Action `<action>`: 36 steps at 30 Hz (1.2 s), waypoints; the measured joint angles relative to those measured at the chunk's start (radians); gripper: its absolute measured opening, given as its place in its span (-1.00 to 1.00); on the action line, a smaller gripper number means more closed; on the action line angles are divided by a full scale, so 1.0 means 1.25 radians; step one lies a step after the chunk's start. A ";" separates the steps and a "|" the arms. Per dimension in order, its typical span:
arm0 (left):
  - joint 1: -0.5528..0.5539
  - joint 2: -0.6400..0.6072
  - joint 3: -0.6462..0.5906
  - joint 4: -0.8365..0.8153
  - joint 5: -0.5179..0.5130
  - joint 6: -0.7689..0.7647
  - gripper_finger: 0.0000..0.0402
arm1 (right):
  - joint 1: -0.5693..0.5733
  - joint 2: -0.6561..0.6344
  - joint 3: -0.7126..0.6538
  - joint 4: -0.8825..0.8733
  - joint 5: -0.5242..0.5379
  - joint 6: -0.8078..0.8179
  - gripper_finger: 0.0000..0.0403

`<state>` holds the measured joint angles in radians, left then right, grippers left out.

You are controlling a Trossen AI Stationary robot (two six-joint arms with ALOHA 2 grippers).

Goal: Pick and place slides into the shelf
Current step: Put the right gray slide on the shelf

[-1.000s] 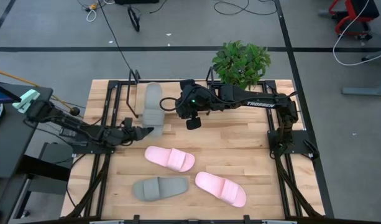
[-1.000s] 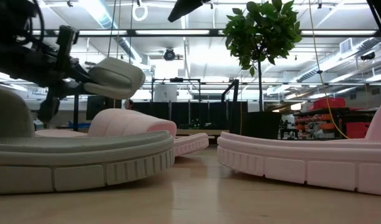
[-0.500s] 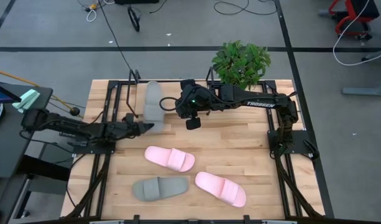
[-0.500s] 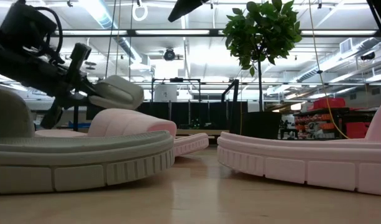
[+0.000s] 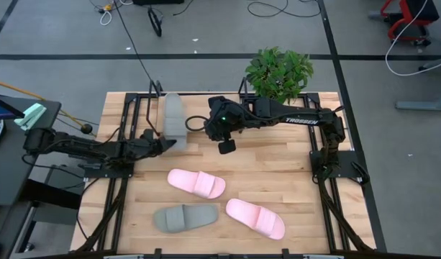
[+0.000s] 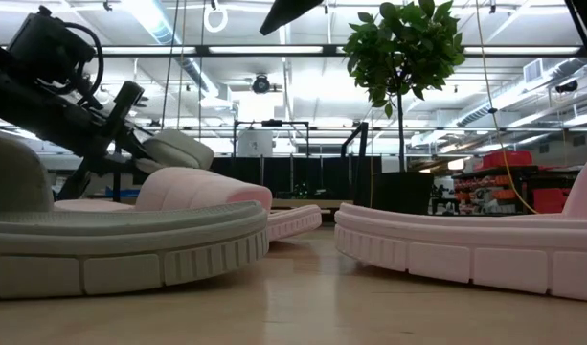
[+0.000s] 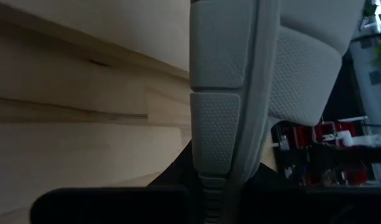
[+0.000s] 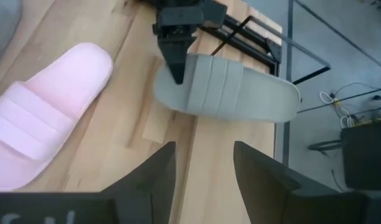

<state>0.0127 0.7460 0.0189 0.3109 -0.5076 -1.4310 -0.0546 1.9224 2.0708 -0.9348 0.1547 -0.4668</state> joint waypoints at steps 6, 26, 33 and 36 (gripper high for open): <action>0.013 0.000 0.000 0.002 0.010 -0.040 -0.81 | 0.000 0.000 0.000 -0.004 0.000 0.006 -0.18; 0.043 -0.001 0.000 -0.001 0.000 -0.077 -0.69 | 0.005 0.000 0.000 -0.020 -0.008 0.019 -0.18; 0.062 -0.001 0.000 -0.002 -0.002 -0.017 -0.76 | 0.005 0.000 0.000 -0.038 -0.018 0.019 -0.18; 0.064 -0.001 0.000 -0.001 -0.002 0.002 -0.74 | 0.004 0.000 0.000 -0.040 -0.018 0.025 -0.18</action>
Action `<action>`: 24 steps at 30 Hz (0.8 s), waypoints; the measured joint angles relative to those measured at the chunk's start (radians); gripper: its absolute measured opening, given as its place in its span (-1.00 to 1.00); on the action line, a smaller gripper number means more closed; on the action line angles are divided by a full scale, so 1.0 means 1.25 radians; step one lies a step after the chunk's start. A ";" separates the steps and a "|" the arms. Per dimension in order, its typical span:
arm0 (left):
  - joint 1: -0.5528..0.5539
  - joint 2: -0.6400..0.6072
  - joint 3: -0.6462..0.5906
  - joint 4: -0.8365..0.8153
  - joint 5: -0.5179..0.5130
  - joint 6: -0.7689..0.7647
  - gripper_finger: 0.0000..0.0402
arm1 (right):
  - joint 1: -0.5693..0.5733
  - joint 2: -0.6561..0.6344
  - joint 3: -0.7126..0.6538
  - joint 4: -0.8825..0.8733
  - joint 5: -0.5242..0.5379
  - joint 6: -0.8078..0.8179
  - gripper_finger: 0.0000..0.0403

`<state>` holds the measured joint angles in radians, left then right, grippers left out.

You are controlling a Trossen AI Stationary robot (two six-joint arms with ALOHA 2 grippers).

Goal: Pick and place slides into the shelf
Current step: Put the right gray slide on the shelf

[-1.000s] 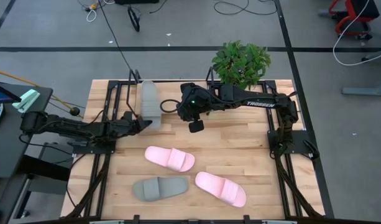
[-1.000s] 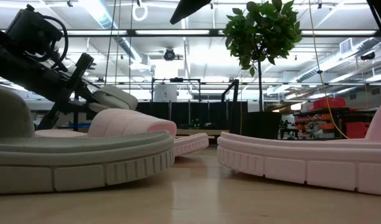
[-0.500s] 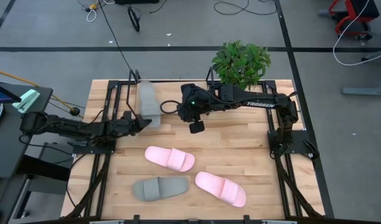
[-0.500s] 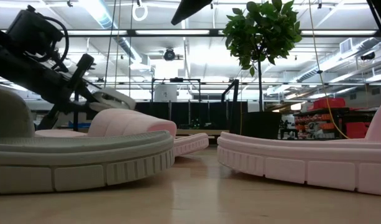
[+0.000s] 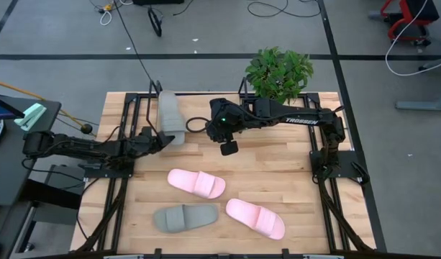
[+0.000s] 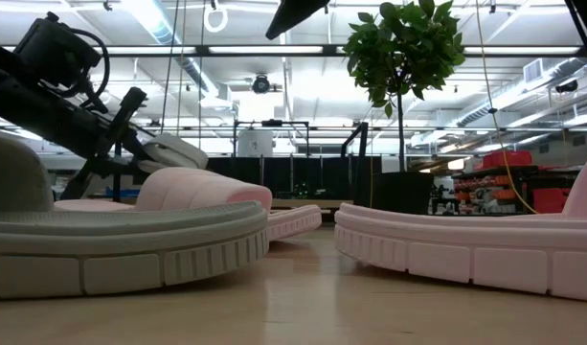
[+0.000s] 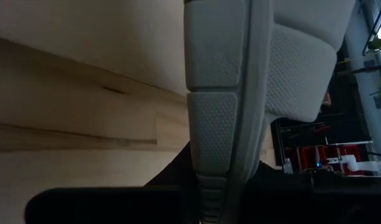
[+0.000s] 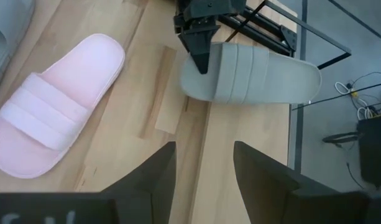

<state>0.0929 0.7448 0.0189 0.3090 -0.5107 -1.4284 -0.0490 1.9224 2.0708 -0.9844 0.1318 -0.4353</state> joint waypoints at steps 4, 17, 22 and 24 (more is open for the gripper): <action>0.000 0.000 0.000 0.001 0.000 0.001 -0.61 | 0.000 0.000 0.000 0.000 0.000 0.000 -0.18; 0.028 0.000 0.000 0.004 0.025 0.026 -0.09 | 0.000 0.000 0.000 -0.008 -0.006 0.011 -0.18; 0.039 0.000 0.000 0.024 0.080 0.069 0.06 | 0.000 0.000 0.000 -0.011 -0.006 0.011 -0.18; 0.042 0.000 0.000 0.029 0.090 0.081 0.12 | 0.000 0.000 0.000 -0.011 -0.006 0.012 -0.18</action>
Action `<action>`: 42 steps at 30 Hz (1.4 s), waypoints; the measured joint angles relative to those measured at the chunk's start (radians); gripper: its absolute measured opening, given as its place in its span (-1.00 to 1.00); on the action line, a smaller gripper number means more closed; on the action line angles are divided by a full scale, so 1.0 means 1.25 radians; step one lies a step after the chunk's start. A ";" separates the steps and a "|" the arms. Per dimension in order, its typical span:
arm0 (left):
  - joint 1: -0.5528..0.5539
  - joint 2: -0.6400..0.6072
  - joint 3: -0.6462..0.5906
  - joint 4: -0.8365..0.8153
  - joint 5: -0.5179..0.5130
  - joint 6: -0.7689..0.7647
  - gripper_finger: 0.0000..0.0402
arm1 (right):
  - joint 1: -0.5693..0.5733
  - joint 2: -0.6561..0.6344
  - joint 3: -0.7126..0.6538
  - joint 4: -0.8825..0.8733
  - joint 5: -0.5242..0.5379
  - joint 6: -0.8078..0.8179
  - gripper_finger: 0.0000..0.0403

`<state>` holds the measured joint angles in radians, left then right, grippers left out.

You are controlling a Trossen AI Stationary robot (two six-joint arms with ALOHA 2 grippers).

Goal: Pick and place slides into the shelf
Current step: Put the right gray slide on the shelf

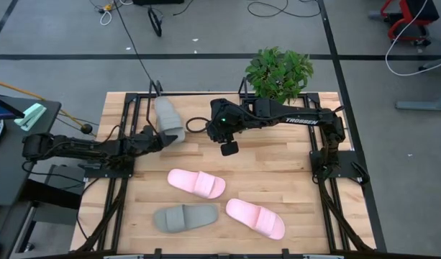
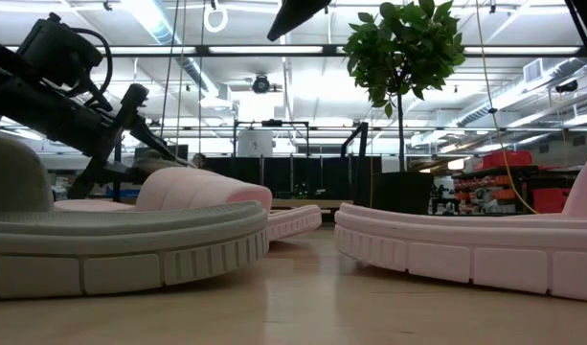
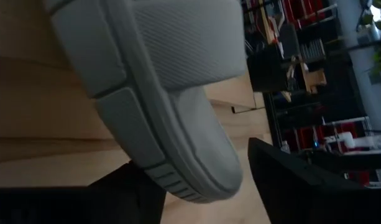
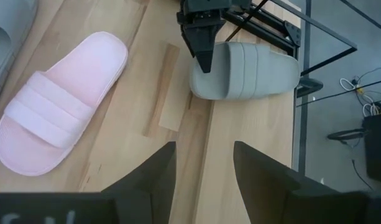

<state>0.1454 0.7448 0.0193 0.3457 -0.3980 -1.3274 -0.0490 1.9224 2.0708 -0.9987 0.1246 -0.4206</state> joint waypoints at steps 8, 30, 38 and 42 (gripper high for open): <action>0.000 0.000 0.000 -0.001 0.005 0.012 0.30 | 0.000 0.000 0.000 0.000 -0.030 0.002 -0.18; 0.000 0.000 0.000 -0.002 0.139 -0.011 0.41 | 0.000 0.000 0.000 -0.038 -0.066 0.002 -0.18; 0.000 0.000 0.000 -0.002 0.136 0.003 0.41 | 0.000 0.000 0.000 -0.069 -0.079 0.021 -0.18; 0.000 0.000 0.000 -0.002 0.164 0.001 0.41 | 0.000 0.000 0.000 -0.080 -0.081 0.021 -0.18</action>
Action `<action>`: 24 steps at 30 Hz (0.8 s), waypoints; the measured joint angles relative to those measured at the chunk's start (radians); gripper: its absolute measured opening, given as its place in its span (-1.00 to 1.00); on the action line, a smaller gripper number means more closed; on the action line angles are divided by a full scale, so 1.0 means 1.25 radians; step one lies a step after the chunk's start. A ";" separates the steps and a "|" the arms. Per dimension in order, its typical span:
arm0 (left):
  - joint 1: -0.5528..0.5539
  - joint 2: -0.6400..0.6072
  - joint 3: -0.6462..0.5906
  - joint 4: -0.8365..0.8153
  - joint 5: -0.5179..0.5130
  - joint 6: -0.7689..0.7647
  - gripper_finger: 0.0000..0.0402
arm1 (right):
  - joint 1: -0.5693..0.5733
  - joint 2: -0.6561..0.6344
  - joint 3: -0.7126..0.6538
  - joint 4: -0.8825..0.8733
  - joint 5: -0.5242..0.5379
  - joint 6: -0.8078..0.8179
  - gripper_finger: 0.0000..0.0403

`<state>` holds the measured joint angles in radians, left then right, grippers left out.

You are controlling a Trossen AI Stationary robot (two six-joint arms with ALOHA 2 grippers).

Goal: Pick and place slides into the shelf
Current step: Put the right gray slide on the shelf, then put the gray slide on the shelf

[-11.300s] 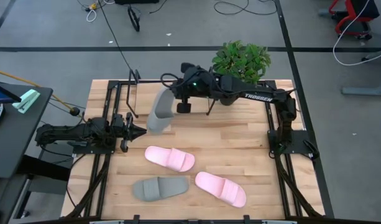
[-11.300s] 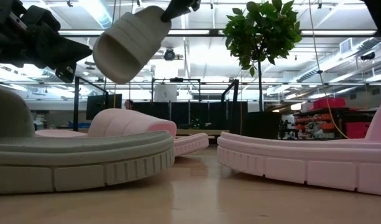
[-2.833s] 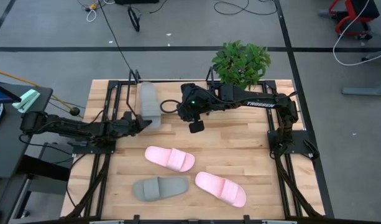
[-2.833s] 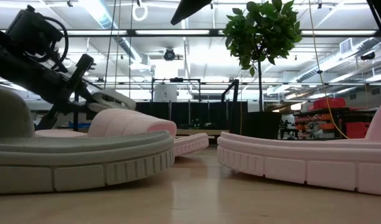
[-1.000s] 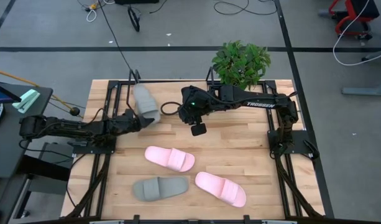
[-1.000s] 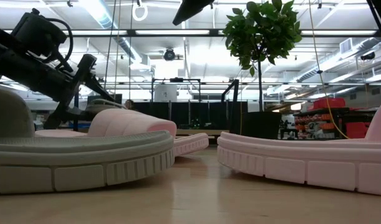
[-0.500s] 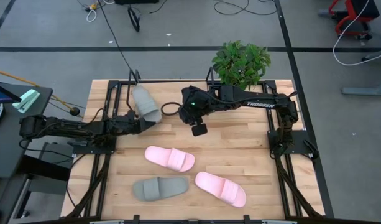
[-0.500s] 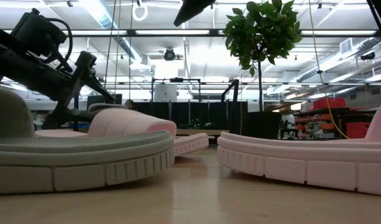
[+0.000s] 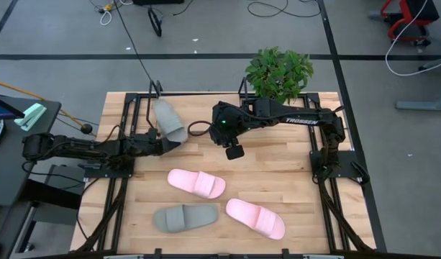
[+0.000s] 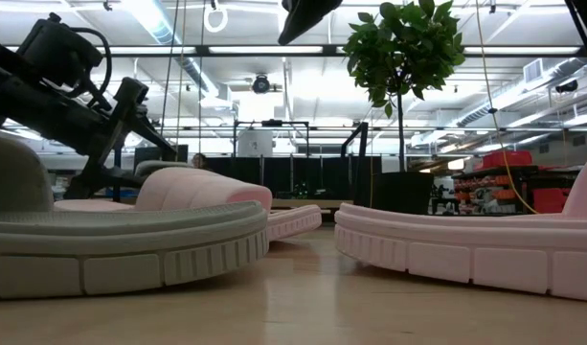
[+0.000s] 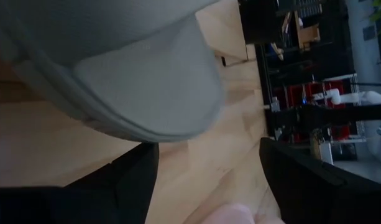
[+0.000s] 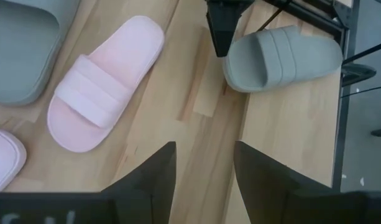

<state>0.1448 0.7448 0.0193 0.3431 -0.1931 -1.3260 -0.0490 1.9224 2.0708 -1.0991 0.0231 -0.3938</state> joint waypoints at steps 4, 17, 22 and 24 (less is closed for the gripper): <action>-0.001 -0.001 0.000 0.004 0.029 0.001 0.41 | 0.000 0.000 0.000 -0.003 0.000 0.000 -0.18; -0.037 -0.001 0.000 0.163 0.031 0.064 0.41 | 0.000 0.000 0.000 -0.044 -0.003 0.000 -0.18; -0.082 -0.001 0.000 0.188 0.023 0.065 0.41 | 0.004 0.000 0.000 -0.068 -0.003 0.031 -0.18; -0.112 -0.001 0.000 0.188 0.013 0.065 0.41 | 0.007 0.000 0.000 -0.087 -0.005 0.043 -0.18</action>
<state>0.0049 0.7437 0.0196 0.5786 -0.1770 -1.2446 -0.0401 1.9221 2.0705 -1.2072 0.0165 -0.3398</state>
